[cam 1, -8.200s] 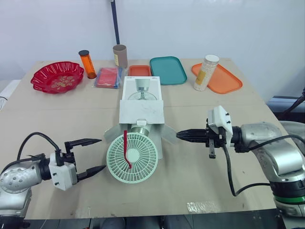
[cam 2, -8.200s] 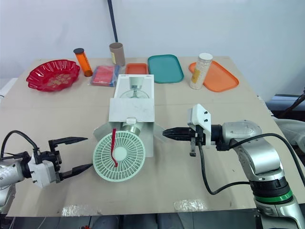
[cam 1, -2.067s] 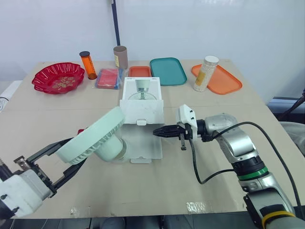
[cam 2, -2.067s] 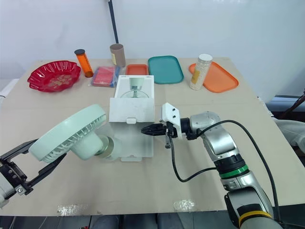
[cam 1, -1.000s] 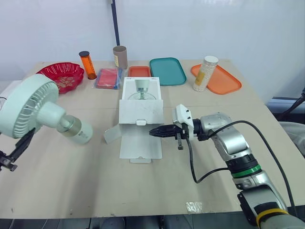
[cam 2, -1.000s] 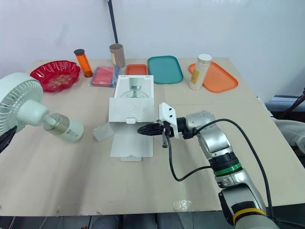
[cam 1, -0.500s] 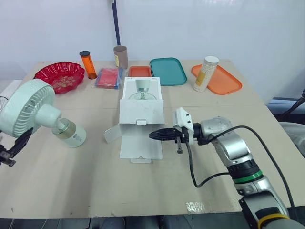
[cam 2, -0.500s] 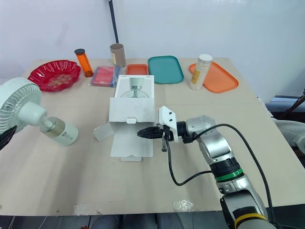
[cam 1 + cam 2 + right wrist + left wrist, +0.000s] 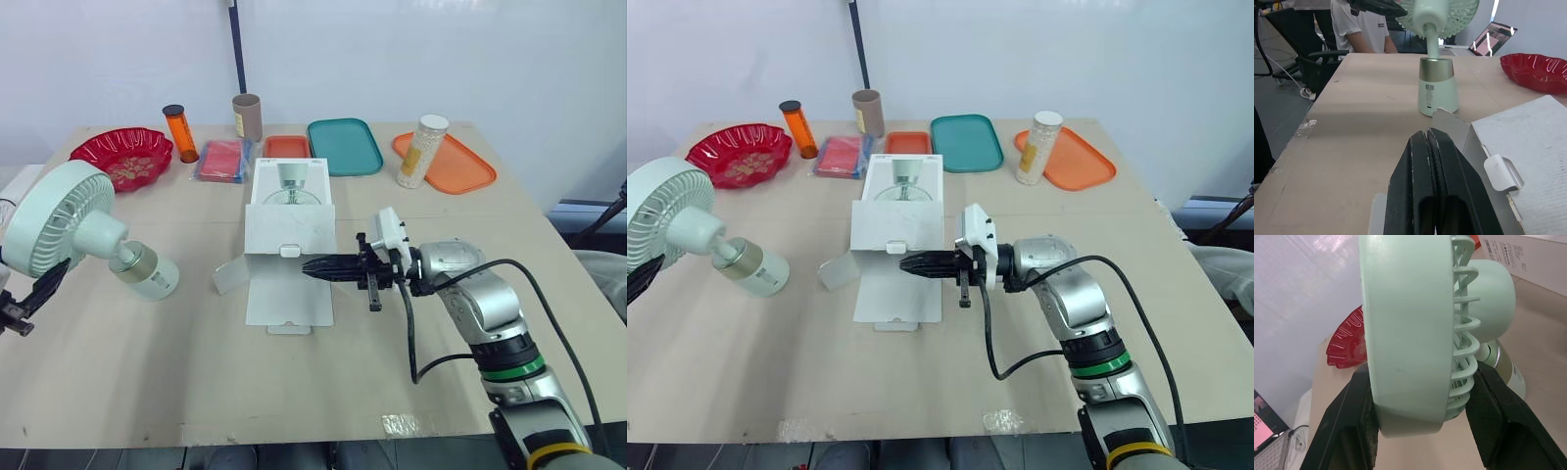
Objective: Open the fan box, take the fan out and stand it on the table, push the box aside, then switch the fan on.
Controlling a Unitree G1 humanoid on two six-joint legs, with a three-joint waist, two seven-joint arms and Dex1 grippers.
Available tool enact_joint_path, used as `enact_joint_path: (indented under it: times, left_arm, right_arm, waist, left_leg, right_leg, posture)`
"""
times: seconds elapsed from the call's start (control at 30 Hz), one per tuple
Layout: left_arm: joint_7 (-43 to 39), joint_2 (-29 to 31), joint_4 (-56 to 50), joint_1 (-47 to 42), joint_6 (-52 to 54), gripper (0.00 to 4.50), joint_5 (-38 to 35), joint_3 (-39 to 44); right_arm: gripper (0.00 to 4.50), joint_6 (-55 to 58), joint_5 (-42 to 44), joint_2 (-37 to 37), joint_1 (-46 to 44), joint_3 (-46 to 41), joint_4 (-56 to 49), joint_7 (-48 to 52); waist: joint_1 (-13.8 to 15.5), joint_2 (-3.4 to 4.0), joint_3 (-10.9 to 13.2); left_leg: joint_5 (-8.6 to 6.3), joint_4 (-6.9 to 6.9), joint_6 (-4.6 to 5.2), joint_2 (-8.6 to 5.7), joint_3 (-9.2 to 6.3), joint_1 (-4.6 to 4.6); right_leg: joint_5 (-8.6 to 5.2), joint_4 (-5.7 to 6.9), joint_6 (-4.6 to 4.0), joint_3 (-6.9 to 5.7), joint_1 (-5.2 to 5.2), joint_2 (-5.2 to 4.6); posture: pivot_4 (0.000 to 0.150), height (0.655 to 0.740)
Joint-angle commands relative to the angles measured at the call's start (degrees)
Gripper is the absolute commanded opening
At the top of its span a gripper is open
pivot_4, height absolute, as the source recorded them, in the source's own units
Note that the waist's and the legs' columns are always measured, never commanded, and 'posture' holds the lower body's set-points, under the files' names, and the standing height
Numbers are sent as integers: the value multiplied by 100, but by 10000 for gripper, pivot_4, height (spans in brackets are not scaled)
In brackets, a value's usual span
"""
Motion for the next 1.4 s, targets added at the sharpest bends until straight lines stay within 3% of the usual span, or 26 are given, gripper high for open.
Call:
enact_joint_path:
  times: [0.03, 0.9, 0.93, 1.13, 1.4]
  left_arm:
    - [42, -28, -102, 18, 177, 19418, -20, -40]
    - [840, -133, -125, -1352, 1960, 19418, -843, -1360]
    - [842, -139, -151, -1358, 1989, 27414, -849, -1365]
    - [958, -169, -165, -1470, 2101, 44432, -875, -1401]
    - [1060, -241, -95, -1586, 2066, 44432, -884, -1386]
  right_arm:
    - [0, 27, 251, 84, -124, -231, -250, -99]
    - [0, 214, 371, 3, 37, -329, -525, -580]
    - [0, 214, 366, -11, 46, -326, -535, -584]
    - [0, 201, 341, -46, 73, -301, -536, -603]
    - [0, 152, 297, -63, 59, -258, -488, -555]
  waist:
    - [0, 0, 0]
    - [57, 80, -44]
    - [60, 80, -44]
    - [23, 40, -25]
    - [19, 36, -22]
  left_leg:
    - [0, 0, 0, 0, 0, 0]
    - [1, -1, -1, -17, -10, 49]
    - [2, -1, -1, -18, -10, 51]
    - [1, -4, -2, -11, -13, 41]
    - [-1, -5, -3, -12, -11, 11]
  right_leg:
    - [0, 0, 0, 0, 0, 0]
    - [-24, 2, 25, 2, 64, -9]
    - [-26, 2, 27, 2, 67, -11]
    - [-27, 2, 18, 0, 53, -6]
    - [-25, 2, 15, 1, 19, -8]
  posture:
    - [1500, 7400]
    - [1500, 7400]
    - [1500, 7400]
    - [1500, 7400]
    - [1500, 7400]
